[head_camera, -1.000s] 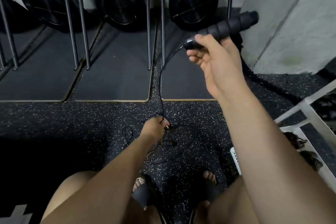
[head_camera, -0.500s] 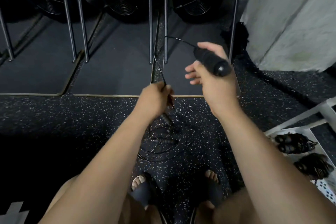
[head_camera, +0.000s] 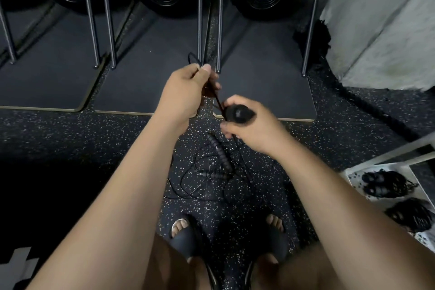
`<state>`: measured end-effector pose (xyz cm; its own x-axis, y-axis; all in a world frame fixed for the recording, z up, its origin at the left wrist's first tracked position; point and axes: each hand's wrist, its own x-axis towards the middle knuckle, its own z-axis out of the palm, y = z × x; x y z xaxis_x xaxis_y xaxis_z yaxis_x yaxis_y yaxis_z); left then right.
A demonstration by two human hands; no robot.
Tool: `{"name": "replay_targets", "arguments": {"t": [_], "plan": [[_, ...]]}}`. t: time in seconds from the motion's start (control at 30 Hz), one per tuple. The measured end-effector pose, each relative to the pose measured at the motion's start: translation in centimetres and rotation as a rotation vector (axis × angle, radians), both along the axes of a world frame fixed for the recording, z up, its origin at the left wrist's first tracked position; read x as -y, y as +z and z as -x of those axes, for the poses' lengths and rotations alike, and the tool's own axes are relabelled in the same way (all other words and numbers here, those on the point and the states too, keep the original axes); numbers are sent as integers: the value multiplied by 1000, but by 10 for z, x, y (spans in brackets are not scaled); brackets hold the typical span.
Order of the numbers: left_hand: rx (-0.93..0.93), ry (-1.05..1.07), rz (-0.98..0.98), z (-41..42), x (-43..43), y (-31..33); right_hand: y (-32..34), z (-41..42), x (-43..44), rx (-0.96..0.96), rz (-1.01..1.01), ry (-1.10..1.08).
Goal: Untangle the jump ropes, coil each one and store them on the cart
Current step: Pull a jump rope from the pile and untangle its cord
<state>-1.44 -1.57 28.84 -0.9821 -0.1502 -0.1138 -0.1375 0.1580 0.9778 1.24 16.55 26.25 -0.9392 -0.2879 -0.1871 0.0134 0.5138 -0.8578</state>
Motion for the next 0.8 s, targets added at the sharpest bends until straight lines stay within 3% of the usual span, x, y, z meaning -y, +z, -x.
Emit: {"name": "replay_targets", "arguments": {"t": [0.17,0.27,0.37,0.6,0.8], "plan": [[-8,71,15,0,0,-6,5,0,-4,-48,96,-91],[10,66,154,-3,-15,-16,19,4,-16,13,236,-167],[53,-92,219,-11,-36,-27,35,9,-34,43,389,-281],[144,-486,-17,-41,-83,-41,61,14,-70,9,672,-346],[179,-607,129,-58,-94,-54,70,19,-87,-59,853,-511]]}}
